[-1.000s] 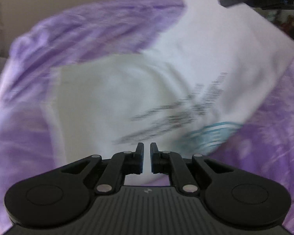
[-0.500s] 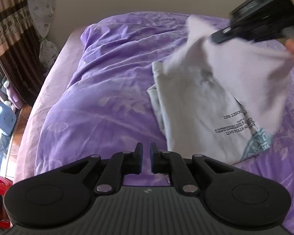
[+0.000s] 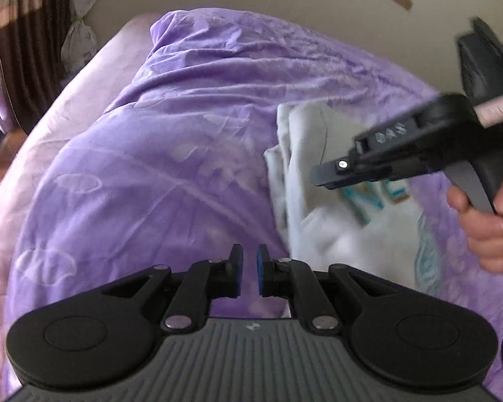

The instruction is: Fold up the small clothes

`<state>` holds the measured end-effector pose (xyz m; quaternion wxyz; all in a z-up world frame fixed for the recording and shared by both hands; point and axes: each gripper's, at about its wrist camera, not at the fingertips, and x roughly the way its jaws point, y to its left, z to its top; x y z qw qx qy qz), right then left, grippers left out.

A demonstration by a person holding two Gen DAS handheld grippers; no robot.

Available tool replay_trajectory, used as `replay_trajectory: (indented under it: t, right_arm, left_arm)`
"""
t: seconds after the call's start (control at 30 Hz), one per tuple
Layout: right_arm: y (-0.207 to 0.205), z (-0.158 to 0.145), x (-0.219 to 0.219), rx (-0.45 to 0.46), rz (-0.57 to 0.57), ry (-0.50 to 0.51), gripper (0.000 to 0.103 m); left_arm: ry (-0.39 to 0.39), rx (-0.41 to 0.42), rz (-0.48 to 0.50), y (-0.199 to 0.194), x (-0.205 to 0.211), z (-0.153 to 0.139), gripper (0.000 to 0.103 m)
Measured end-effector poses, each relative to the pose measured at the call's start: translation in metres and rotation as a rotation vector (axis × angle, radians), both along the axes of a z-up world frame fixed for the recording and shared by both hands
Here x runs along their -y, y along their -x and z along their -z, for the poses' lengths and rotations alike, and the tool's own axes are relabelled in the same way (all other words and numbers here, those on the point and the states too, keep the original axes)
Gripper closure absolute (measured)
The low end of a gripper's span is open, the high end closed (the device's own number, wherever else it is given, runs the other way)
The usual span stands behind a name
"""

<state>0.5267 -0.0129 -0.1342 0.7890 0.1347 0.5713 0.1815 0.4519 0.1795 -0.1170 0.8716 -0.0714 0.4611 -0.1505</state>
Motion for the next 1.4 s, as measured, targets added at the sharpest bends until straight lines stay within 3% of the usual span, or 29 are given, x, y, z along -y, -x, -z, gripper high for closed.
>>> replay_trajectory:
  t: [0.07,0.13,0.23,0.3,0.43,0.5,0.6,0.67,0.73,0.77,0.87,1.0,1.13,1.23,1.3,1.4]
  right_arm:
    - [0.002,-0.014,0.003,0.038,-0.015,0.023,0.085]
    - [0.002,-0.032,0.008,0.092,-0.039,0.076,0.078]
    - [-0.001,-0.050,0.023,0.164,-0.047,0.178,0.079]
    - [-0.003,-0.049,0.036,0.197,-0.046,0.257,0.079]
    - [-0.007,-0.028,0.062,0.225,-0.052,0.352,0.090]
    - [-0.013,-0.012,0.073,0.221,-0.058,0.388,0.090]
    - [-0.021,0.009,0.080,0.200,-0.086,0.415,0.092]
    - [-0.026,0.022,0.084,0.180,-0.110,0.419,0.092]
    - [-0.031,0.037,0.079,0.164,-0.134,0.423,0.092]
    - [-0.032,0.043,0.078,0.162,-0.152,0.432,0.092]
    - [-0.031,0.049,0.079,0.171,-0.174,0.433,0.092]
    - [-0.030,0.044,0.088,0.171,-0.165,0.412,0.092]
    - [-0.022,0.029,0.101,0.179,-0.135,0.389,0.091]
    - [-0.014,0.014,0.111,0.214,-0.126,0.442,0.090]
    - [-0.013,0.001,0.119,0.241,-0.105,0.449,0.090]
    - [-0.014,-0.022,0.122,0.260,-0.074,0.369,0.089]
  left_arm:
    - [0.035,0.015,-0.009,-0.007,0.000,-0.008,0.093]
    - [0.082,0.026,-0.021,-0.018,0.002,-0.013,0.083]
    - [0.169,0.034,-0.053,-0.037,0.007,-0.010,0.074]
    - [0.215,0.038,-0.061,-0.053,0.014,-0.003,0.061]
    - [0.330,0.015,-0.058,-0.090,0.024,0.018,0.047]
    - [0.348,0.002,-0.048,-0.108,0.030,0.028,0.039]
    - [0.336,-0.043,-0.034,-0.131,0.038,0.046,0.039]
    - [0.392,-0.084,-0.012,-0.142,0.039,0.060,0.039]
    - [0.446,-0.100,-0.004,-0.147,0.041,0.067,0.054]
    - [0.465,-0.091,0.018,-0.146,0.045,0.066,0.069]
    - [0.407,0.005,0.094,-0.134,0.067,0.049,0.070]
    - [0.346,0.062,0.205,-0.118,0.096,0.030,0.070]
    - [0.202,0.129,0.288,-0.093,0.122,0.022,0.070]
    - [0.108,0.148,0.348,-0.074,0.136,0.031,0.070]
    - [0.114,0.122,0.383,-0.067,0.140,0.040,0.070]
    - [0.142,0.103,0.374,-0.063,0.141,0.047,0.070]
